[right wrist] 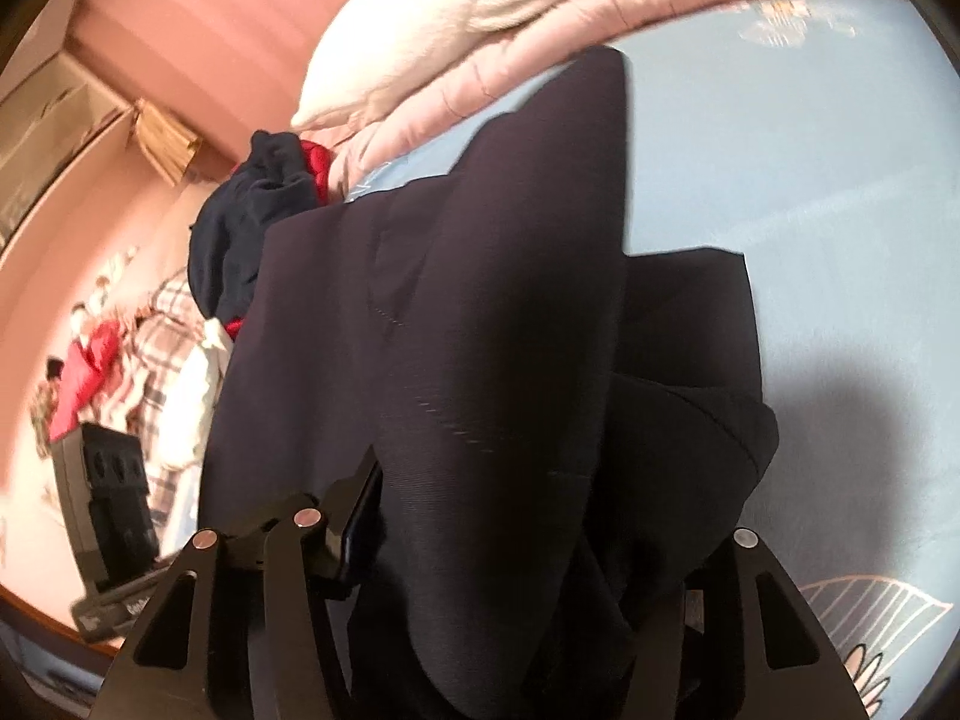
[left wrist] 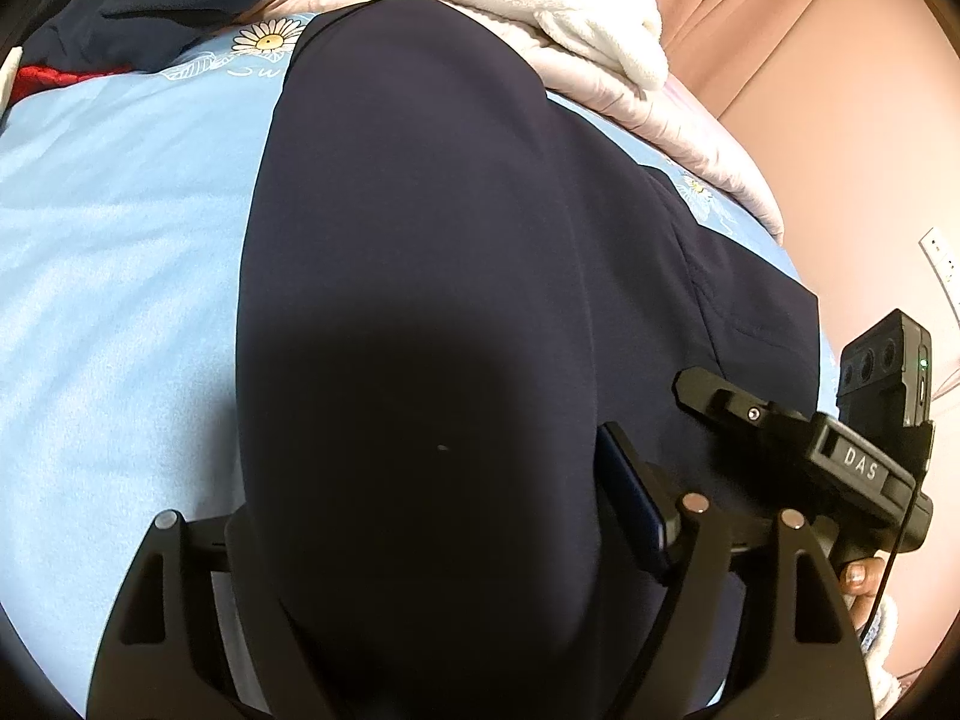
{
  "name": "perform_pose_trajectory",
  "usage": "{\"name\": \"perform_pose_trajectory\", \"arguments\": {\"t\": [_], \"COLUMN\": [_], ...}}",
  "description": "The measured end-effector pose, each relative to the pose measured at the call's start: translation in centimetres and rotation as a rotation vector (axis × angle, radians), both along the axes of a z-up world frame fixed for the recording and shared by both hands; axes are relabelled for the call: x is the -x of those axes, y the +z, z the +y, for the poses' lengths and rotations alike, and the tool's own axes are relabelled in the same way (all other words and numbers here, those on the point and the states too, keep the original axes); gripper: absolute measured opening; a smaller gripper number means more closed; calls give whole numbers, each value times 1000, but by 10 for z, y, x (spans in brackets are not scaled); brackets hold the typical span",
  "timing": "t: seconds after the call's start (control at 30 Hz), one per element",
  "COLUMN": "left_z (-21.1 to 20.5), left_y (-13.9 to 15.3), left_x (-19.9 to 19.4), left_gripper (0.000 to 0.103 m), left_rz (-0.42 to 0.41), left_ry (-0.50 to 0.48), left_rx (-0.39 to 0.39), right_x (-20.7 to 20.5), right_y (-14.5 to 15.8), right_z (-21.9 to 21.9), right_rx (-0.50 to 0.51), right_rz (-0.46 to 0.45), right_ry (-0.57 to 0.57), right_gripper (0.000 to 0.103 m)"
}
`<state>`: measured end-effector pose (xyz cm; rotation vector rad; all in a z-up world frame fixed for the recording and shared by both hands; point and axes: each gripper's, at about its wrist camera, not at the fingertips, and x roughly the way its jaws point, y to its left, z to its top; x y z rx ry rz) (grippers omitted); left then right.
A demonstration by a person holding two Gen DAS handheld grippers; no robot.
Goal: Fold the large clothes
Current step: 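Carry the lifted navy bundle with both grippers across the bedspread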
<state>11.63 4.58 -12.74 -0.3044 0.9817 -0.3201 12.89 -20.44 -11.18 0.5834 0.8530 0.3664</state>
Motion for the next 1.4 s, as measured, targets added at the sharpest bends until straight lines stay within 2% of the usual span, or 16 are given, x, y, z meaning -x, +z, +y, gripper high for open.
{"name": "perform_pose_trajectory", "arguments": {"t": [0.2, 0.4, 0.57, 0.87, 1.4], "left_z": [2, 2, 3, 7, 9], "left_y": [0, 3, 4, 3, 3], "left_x": [-1, 7, 15, 20, 25], "left_gripper": [81, 82, 84, 84, 84], "left_rz": [-6, -33, -51, -59, -64], "left_ry": [6, 14, 16, 24, 14], "left_rx": [-10, -48, -81, -97, -114], "right_x": [3, 7, 6, 4, 5], "right_y": [3, 1, 2, 3, 3], "right_z": [2, -9, -8, -7, -12], "right_rx": [13, -11, 10, 36, 20], "right_rz": [4, 12, 13, 12, 14], "right_ry": [-15, -49, -62, -71, -71], "right_gripper": [57, 59, 59, 59, 59]}}
